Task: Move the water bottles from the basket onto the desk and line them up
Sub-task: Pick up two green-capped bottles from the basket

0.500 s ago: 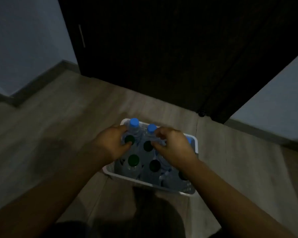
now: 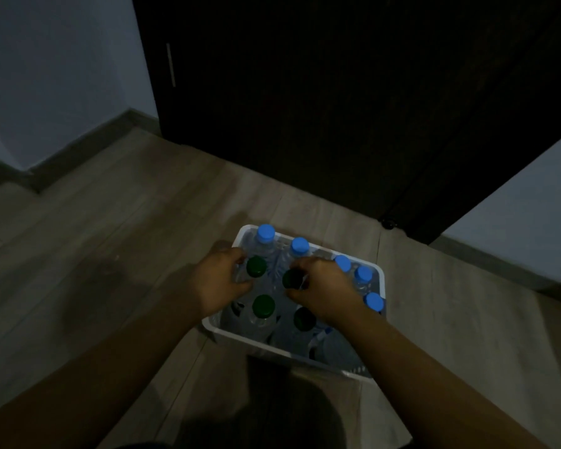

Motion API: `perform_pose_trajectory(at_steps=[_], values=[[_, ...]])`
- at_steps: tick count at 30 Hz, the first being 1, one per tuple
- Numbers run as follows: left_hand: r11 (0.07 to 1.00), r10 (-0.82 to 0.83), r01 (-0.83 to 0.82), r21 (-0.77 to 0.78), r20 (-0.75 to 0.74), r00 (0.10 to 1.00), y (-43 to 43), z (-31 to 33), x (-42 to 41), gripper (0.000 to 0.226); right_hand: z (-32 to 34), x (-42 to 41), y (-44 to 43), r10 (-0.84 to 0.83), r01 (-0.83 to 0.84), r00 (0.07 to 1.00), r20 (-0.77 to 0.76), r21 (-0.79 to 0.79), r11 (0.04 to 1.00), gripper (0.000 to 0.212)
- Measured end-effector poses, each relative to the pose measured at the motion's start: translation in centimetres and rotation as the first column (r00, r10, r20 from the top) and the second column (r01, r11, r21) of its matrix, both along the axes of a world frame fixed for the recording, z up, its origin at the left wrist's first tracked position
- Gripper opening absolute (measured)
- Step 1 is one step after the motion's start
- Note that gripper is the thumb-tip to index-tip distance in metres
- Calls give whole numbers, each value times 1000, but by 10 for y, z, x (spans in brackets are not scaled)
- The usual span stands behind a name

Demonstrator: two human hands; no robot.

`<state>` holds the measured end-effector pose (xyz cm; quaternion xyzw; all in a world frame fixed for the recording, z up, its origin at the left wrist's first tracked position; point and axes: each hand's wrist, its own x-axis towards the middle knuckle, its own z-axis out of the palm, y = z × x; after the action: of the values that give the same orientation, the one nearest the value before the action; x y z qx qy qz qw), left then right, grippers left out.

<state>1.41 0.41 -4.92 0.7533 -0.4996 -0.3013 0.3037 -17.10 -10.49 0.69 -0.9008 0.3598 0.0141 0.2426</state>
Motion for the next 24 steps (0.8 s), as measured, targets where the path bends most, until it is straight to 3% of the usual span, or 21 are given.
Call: perform_pose_trajectory(at_steps=[10,17,24], values=[[994,8,-16,-109,-76,997,-6,-8,-7,23,-6,5,-1,11,-11,999,-39,-3,1000,12],[983,-51,56,-177,33,998,4,-7,-8,27,-8,-3,-3,-92,87,986,137,39,995,17],[942,78,-89,-325,-46,996,8,12,-16,20,5,-10,0,-169,146,920,353,89,985,19]])
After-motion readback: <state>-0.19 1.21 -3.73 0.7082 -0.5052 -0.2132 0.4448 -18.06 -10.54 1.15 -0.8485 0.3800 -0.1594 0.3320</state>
